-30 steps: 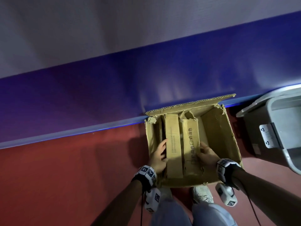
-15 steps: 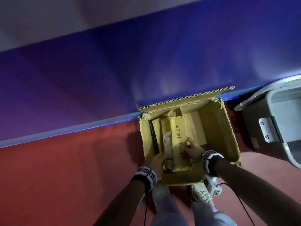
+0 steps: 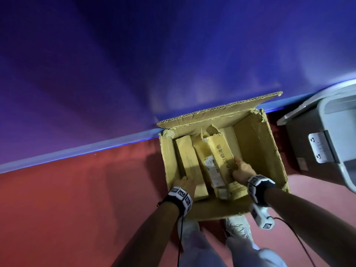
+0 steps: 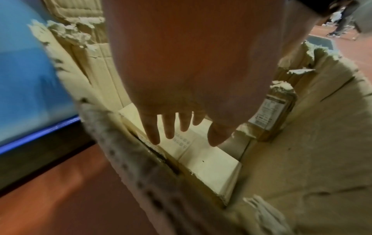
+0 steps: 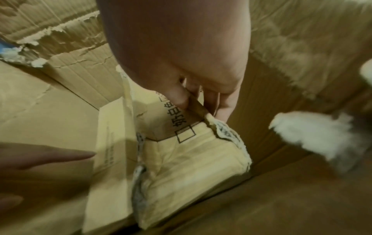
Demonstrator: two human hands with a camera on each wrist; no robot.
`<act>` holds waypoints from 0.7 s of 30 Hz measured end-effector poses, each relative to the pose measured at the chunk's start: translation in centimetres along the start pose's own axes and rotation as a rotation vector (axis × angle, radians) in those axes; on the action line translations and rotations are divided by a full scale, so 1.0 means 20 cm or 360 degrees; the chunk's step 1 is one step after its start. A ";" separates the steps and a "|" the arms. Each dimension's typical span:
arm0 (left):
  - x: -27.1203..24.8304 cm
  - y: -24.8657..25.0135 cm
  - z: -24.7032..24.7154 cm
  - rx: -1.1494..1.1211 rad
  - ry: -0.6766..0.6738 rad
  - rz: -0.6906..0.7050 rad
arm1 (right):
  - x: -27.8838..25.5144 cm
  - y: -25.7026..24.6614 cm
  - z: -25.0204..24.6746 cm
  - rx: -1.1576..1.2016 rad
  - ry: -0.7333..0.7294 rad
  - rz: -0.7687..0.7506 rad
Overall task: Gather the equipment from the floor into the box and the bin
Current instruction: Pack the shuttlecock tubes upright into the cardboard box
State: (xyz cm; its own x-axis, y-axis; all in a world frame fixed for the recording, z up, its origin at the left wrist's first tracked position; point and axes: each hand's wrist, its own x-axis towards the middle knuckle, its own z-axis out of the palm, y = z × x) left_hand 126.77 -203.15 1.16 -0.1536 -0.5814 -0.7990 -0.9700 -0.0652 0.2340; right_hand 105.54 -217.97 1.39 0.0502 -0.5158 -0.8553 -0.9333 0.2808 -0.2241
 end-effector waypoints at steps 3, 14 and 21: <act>0.10 0.03 -0.02 0.0128 -0.0026 0.0091 | 0.03 0.05 -0.10 -0.0211 0.0033 0.0029; 0.37 0.04 0.05 0.0525 -0.0128 0.0031 | 0.35 -0.10 0.29 -0.0261 -0.0203 -0.0262; 0.36 -0.06 0.08 0.0541 -0.0295 -0.0407 | 0.48 -0.18 0.57 -0.0305 -0.0212 -0.0228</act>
State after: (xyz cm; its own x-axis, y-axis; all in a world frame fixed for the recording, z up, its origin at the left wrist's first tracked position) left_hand 126.50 -205.87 -5.72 0.0975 -0.4246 -0.9001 -0.9831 0.1000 -0.1536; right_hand 113.31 -214.71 -11.26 0.2210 -0.4246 -0.8780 -0.9629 0.0479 -0.2655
